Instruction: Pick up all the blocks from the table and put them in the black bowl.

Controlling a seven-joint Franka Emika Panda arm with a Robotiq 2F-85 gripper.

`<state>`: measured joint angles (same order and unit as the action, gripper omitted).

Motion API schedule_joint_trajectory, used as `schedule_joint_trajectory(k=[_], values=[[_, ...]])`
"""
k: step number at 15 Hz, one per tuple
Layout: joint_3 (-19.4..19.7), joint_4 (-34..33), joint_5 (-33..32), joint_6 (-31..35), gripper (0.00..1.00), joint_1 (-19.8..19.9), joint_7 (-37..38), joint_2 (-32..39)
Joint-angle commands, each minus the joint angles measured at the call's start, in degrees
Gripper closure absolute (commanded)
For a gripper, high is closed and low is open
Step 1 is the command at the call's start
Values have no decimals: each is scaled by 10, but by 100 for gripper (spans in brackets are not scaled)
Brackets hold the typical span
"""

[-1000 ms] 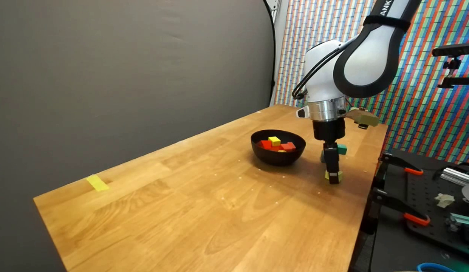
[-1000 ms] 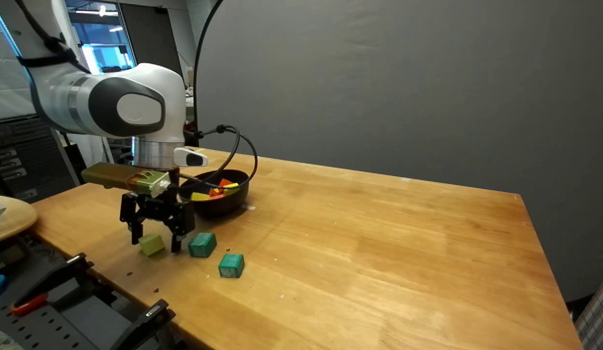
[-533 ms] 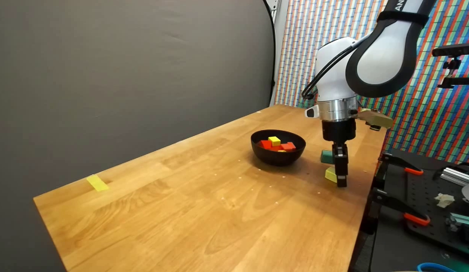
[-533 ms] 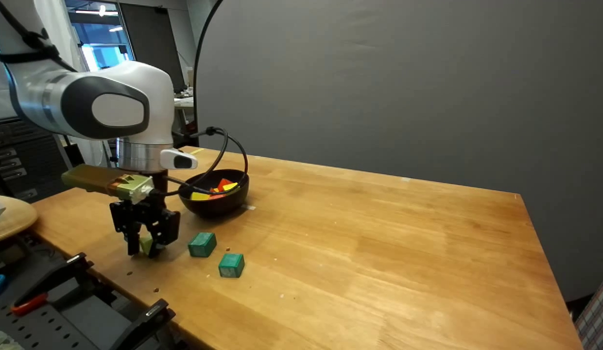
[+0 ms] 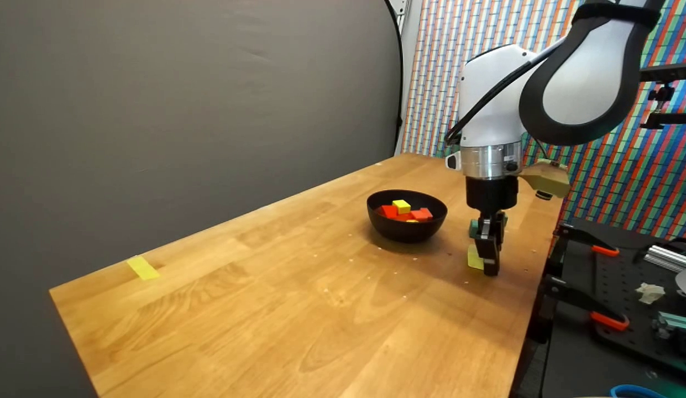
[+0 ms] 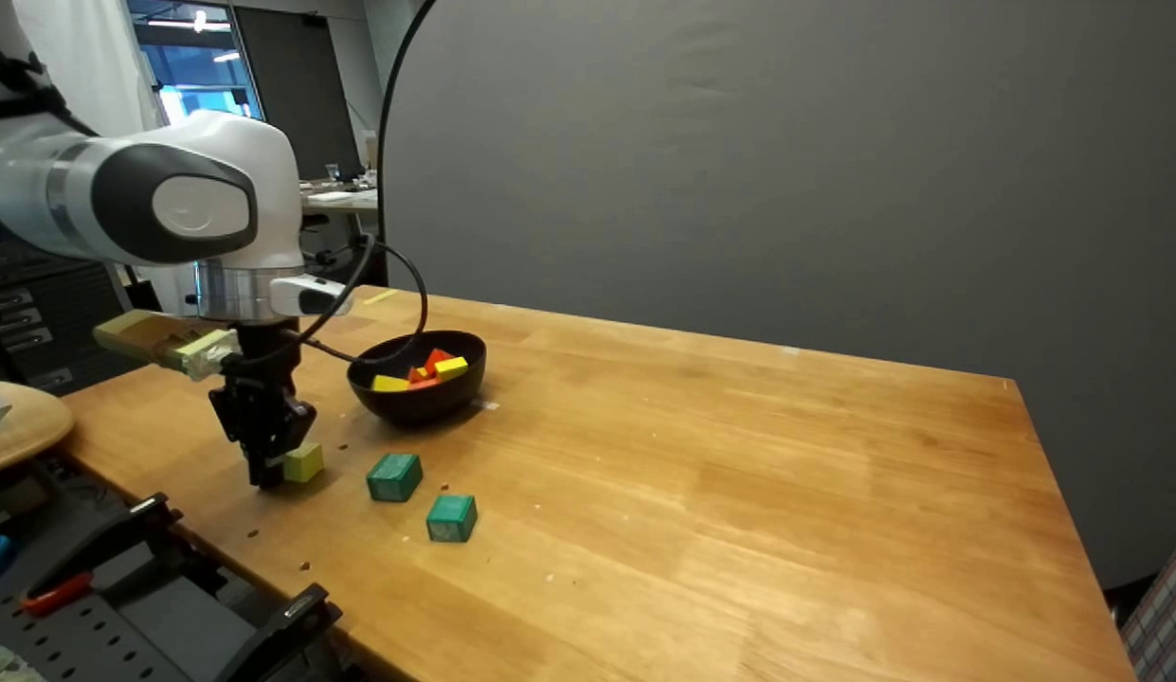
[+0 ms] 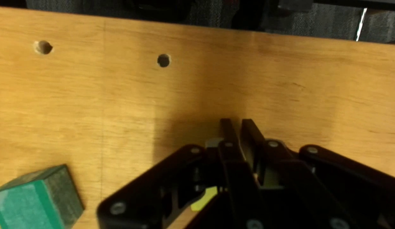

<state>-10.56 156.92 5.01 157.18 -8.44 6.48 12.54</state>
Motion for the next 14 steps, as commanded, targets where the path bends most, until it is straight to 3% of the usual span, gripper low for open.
schedule_joint_trajectory(k=[1, 2, 3, 5, 7, 8, 10, 14], values=[[39, 20, -69, 0, 72, -54, 119, -42], [55, 2, -103, -18, 58, -72, 169, -35], [100, 2, -137, -31, 56, -118, 213, -47], [150, 18, -204, -34, 42, -170, 301, -73], [165, 2, -263, -49, 26, -195, 390, -69], [131, 13, -298, -51, 19, -164, 434, -79], [110, 1, -312, -57, 4, -145, 439, -62], [95, -26, -288, -45, 0, -89, 326, -9]])
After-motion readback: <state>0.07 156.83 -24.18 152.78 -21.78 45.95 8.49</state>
